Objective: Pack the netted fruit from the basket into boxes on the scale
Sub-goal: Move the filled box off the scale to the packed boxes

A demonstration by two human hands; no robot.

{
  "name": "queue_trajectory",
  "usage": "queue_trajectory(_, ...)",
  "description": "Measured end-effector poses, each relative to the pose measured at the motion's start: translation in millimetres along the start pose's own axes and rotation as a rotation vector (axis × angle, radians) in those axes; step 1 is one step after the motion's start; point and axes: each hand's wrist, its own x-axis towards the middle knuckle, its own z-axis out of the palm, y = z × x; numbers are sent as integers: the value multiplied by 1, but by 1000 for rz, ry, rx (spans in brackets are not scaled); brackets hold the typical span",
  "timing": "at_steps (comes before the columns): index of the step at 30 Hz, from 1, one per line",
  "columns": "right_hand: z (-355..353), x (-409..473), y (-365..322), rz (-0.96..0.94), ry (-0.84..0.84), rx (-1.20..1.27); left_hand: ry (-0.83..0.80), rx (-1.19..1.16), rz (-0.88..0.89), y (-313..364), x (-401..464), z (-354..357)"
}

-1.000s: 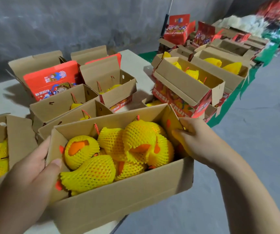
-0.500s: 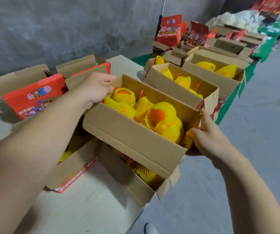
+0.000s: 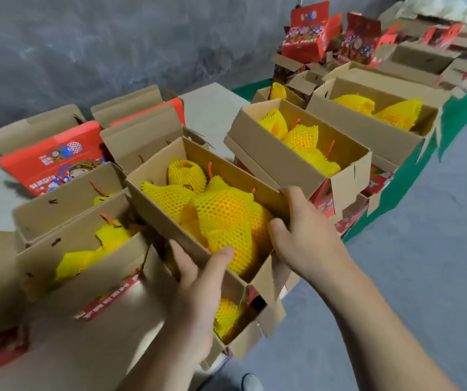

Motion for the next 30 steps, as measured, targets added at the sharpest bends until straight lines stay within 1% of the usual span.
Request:
queue_trajectory(2, -9, 12, 4, -26, -10, 9, -31, 7, 16, -2, 0, 6)
queue_trajectory(4, -19, 24, 8, -46, -12, 22, 19, 1, 22, 7, 7, 4)
queue_trajectory(6, -28, 33, 11, -56, -49, 108, 51, 39, 30, 23, 14, 1)
queue_trajectory(8, -32, 35, 13, -68, -72, 195, 37, 132, 69, 42, 20, -4)
queue_trajectory(11, -29, 35, 21, -81, -43, 149, 29, 235, 167, 61, 17, 3)
queue_trajectory(14, -29, 36, 28, -58, -42, 94, 48, 247, 256, 60, 2, 28)
queue_trajectory(17, -32, 30, 31, -59, -30, 118, 96, 253, 290, 53, -6, 40)
queue_trajectory(21, -37, 29, 33, -108, 53, 173, 122, 340, 308, 62, -6, 33)
queue_trajectory(26, -37, 24, 29, -156, 104, 137, 117, 305, 366, 48, -18, 38)
queue_trajectory(28, -33, 22, 26, -146, 110, 145, 153, 245, 369, 43, -13, 37)
queue_trajectory(30, -29, 21, 21, -139, 59, 164, 228, 190, 327, 34, 2, 36)
